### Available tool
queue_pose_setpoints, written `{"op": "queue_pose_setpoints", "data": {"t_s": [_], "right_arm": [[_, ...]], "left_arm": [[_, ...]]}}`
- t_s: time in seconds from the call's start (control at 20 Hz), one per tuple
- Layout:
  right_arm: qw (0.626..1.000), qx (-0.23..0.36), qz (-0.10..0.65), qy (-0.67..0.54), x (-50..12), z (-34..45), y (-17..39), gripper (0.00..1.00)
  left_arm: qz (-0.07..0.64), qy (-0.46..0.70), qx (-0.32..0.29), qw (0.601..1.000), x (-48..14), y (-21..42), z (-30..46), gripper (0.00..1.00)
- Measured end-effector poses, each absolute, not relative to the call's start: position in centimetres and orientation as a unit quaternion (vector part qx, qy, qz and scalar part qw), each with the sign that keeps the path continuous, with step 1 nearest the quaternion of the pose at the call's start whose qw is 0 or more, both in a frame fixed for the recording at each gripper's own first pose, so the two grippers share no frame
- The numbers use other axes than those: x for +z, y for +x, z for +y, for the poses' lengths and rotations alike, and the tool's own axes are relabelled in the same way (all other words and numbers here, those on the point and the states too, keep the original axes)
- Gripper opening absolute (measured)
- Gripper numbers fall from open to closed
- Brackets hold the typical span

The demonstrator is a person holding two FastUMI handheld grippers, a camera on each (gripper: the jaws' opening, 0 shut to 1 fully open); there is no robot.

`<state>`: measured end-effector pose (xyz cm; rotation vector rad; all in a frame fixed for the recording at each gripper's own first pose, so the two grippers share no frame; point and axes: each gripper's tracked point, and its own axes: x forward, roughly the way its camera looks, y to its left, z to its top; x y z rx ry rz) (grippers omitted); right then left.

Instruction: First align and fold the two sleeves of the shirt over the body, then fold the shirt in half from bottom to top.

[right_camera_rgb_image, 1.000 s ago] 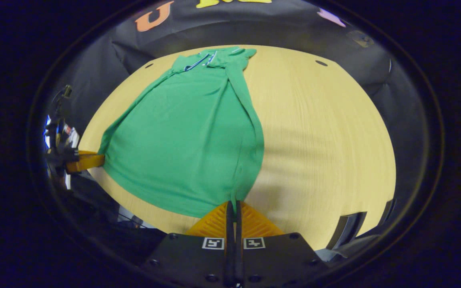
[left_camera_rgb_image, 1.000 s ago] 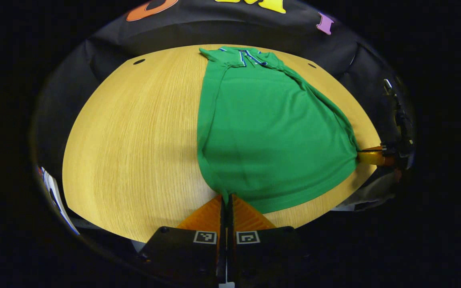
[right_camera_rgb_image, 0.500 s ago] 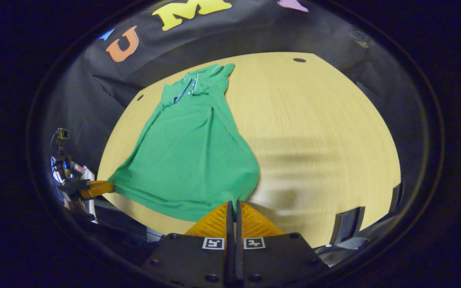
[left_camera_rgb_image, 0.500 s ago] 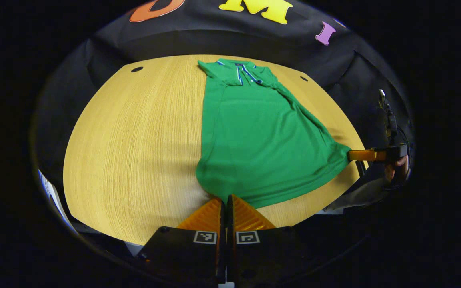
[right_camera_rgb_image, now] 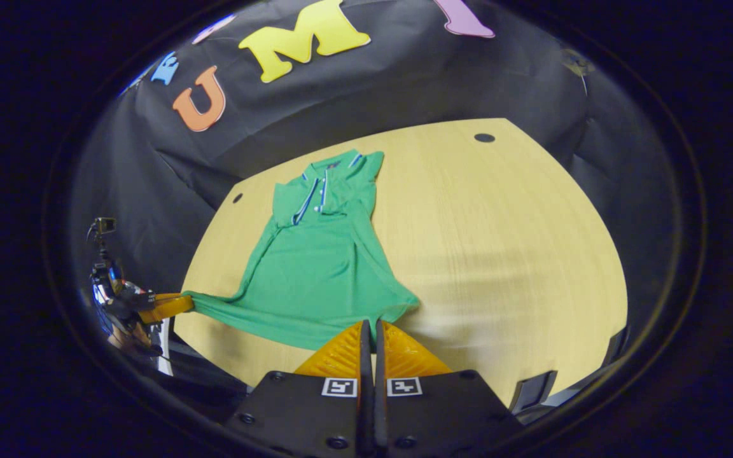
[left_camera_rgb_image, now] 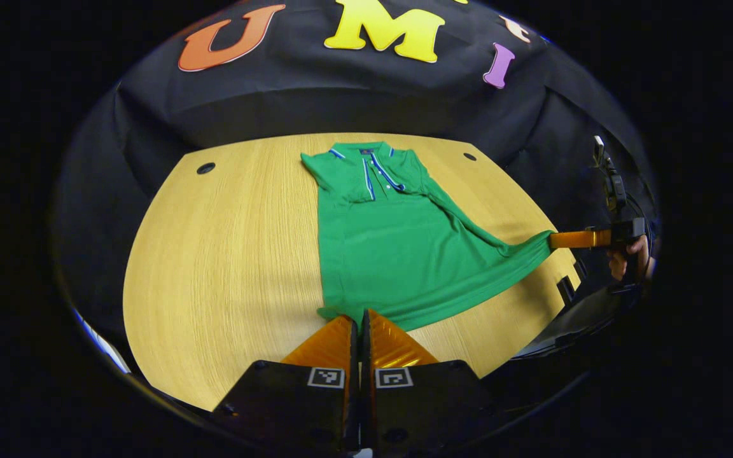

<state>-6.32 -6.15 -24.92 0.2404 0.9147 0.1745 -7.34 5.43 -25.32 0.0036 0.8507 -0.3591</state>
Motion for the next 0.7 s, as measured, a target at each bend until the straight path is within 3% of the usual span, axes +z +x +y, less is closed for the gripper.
{"op": "queue_pose_setpoints", "data": {"t_s": [0.7], "right_arm": [[0.927,0.103,0.352,0.083,-16.4,-5.0,9.0,0.02]], "left_arm": [[0.337,-0.044,-0.141,0.930,-19.1,7.0,5.9,0.04]]}}
